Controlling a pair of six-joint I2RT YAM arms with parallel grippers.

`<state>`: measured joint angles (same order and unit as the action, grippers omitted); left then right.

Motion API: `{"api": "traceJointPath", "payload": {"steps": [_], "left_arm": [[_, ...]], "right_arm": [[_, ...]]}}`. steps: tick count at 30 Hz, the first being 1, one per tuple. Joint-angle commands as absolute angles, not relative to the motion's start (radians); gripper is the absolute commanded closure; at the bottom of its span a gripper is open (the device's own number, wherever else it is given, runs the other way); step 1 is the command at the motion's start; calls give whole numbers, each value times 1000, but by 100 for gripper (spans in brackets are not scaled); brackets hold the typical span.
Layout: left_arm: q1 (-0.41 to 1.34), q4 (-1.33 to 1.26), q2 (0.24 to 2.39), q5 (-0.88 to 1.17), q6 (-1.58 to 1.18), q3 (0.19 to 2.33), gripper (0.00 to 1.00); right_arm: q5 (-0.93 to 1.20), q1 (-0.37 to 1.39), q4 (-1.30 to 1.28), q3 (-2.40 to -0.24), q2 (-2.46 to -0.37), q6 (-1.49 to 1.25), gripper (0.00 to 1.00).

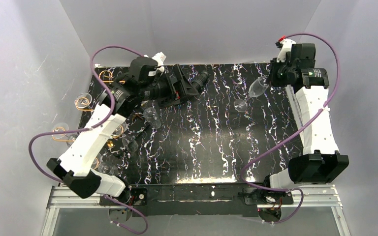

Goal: Place the wine glass upside down on the wine glass rack

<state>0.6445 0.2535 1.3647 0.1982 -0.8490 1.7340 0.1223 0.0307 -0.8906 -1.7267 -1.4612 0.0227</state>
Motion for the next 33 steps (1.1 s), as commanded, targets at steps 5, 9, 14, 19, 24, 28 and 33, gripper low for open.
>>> {"api": "traceJointPath", "payload": {"steps": [5,9,14,19,24,28,33], "left_arm": [[654,103,1413,290,-1017,1708,2],[654,88,1405,291,-1024,1673,2],[656,81,1394,288,-1030,1628,2],[657,74,1377,269,-1033,1575,2],[657,81,1376,244,-1041,1544,2],[657,83,1372,243,-1039,1550,2],[657,92,1361,235,-1049,1530,3]], "right_arm": [[148,11,-858,-1685,-1371,6,99],[148,-18,-858,-1653,-1364,6,99],[1008,-19,-754,-1628,-1366,-330,99],[822,-1,-825,-1688,-1374,-244,99],[795,0,-841,-1693,-1368,-222,99],[796,0,-835,-1686,-1364,-228,99],[827,0,-817,-1684,-1367,-251,99]]}}
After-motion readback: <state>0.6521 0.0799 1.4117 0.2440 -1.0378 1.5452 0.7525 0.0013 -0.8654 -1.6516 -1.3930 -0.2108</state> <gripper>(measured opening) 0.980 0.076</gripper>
